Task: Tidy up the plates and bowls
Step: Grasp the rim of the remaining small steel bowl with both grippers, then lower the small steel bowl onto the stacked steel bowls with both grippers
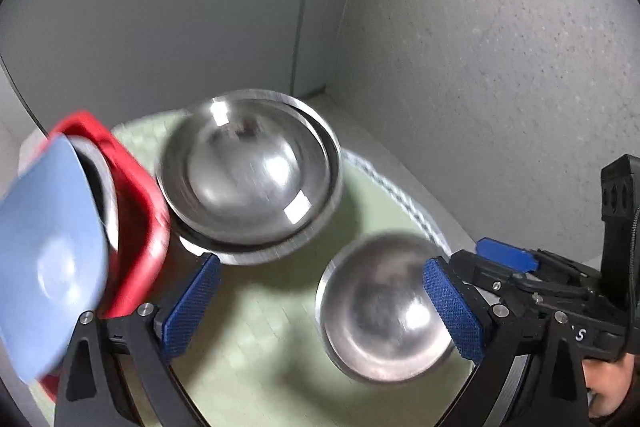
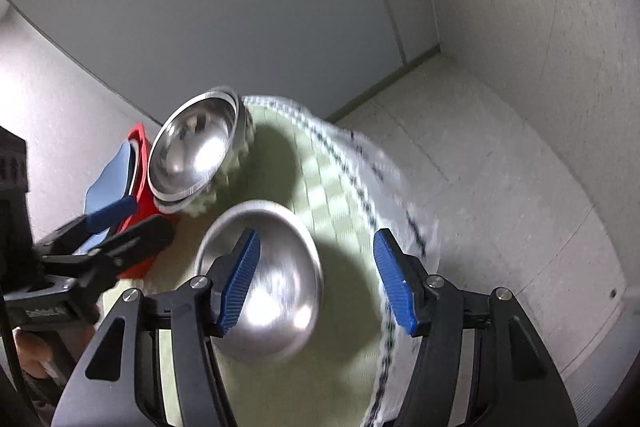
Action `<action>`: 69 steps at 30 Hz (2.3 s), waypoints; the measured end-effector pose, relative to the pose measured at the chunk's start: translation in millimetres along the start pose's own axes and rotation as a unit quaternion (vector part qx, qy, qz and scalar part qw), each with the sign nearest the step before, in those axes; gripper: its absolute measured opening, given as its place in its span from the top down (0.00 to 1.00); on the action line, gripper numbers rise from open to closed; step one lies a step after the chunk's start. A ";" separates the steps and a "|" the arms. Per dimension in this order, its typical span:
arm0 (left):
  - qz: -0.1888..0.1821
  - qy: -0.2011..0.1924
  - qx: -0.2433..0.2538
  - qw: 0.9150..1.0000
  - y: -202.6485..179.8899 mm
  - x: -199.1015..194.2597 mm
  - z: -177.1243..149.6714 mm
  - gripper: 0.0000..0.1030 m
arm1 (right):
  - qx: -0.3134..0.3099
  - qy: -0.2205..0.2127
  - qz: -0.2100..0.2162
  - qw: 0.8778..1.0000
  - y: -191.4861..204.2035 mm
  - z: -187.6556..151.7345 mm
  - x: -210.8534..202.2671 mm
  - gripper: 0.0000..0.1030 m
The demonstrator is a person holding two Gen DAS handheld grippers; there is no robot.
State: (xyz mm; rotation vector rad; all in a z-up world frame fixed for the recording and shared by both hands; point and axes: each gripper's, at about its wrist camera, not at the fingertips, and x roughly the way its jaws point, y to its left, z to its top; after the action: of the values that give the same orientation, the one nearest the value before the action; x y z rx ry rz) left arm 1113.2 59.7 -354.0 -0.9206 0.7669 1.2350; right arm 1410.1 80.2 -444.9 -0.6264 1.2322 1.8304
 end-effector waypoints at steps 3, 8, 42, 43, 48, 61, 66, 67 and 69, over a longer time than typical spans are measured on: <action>0.006 0.023 -0.025 0.999 7.6 13.2 -15.4 0.10 | 0.004 0.024 0.014 1.000 -1.4 -12.1 11.0 0.41; -0.001 0.052 -0.053 0.997 26.3 33.2 -30.3 0.31 | -0.005 0.048 0.036 0.998 0.8 -20.3 23.3 0.48; 0.118 -0.006 -0.241 0.963 56.7 24.6 48.0 0.82 | -0.279 0.131 0.105 0.946 100.4 132.7 78.0 0.91; 0.124 -0.005 -0.260 0.958 59.1 28.0 46.3 0.81 | -0.291 0.140 0.107 0.940 103.5 134.5 84.2 0.91; 0.130 -0.005 -0.305 0.943 58.0 43.2 47.5 0.79 | -0.344 0.162 0.105 0.919 112.7 137.4 109.2 0.91; 0.118 -0.038 -0.349 0.929 35.6 32.5 37.3 0.47 | -0.421 0.148 0.086 0.891 120.0 130.8 110.5 0.81; 0.129 -0.059 -0.356 0.924 24.2 11.9 28.6 0.27 | -0.407 0.133 0.100 0.898 118.4 136.8 99.7 0.56; 0.134 -0.063 -0.360 0.921 22.5 8.8 26.5 0.19 | -0.405 0.126 0.102 0.900 117.3 139.0 95.7 0.55; 0.140 -0.069 -0.374 0.914 22.1 6.6 18.2 0.19 | -0.404 0.123 0.096 0.901 115.9 141.1 94.9 0.51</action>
State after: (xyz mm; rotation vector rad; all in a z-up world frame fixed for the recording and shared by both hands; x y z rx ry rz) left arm 1092.6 80.6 -355.3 -1.3457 0.2959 1.8870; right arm 1267.2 222.2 -402.7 -1.2523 0.6413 2.4914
